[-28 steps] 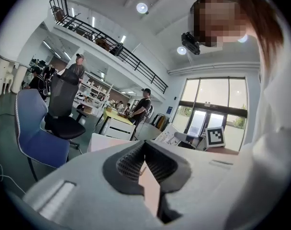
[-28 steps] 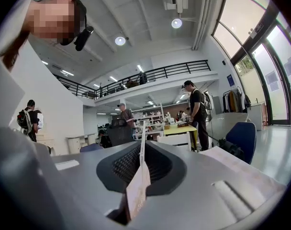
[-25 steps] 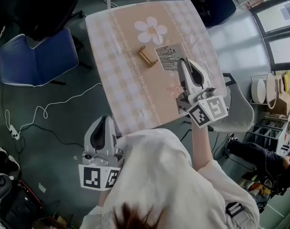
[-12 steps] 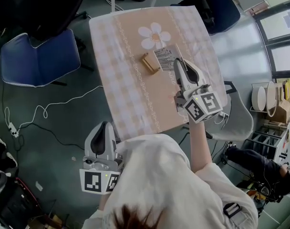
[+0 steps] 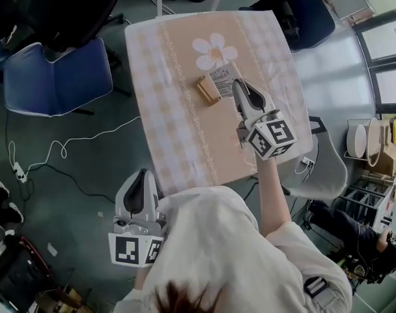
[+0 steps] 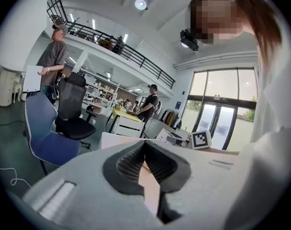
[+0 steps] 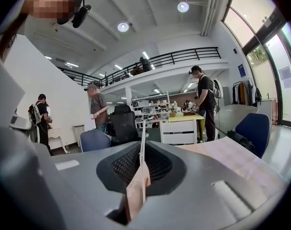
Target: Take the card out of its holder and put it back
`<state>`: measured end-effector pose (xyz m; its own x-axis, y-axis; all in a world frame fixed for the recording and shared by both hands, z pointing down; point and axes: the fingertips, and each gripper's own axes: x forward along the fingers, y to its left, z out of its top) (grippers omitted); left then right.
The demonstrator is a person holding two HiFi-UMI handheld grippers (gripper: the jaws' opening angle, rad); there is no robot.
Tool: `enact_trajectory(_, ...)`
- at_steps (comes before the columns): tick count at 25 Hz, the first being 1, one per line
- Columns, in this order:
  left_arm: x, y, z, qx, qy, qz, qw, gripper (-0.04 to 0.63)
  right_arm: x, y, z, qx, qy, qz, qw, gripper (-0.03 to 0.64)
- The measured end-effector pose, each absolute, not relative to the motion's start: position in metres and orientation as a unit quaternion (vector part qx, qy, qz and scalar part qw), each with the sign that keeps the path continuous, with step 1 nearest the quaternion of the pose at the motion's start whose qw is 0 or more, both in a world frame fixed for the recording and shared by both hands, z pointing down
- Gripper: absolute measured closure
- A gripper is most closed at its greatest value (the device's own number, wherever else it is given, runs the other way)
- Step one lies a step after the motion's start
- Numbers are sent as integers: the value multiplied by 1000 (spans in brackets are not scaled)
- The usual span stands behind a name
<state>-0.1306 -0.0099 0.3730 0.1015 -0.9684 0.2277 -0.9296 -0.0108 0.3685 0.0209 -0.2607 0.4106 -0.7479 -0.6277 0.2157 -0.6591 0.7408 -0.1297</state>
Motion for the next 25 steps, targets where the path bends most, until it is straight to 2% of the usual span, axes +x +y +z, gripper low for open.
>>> enact_trajectory(25, -148, -22, 376, 684, -693, -44, 223, 595, 9, -275, 457, 306, -935, 112, 139, 598)
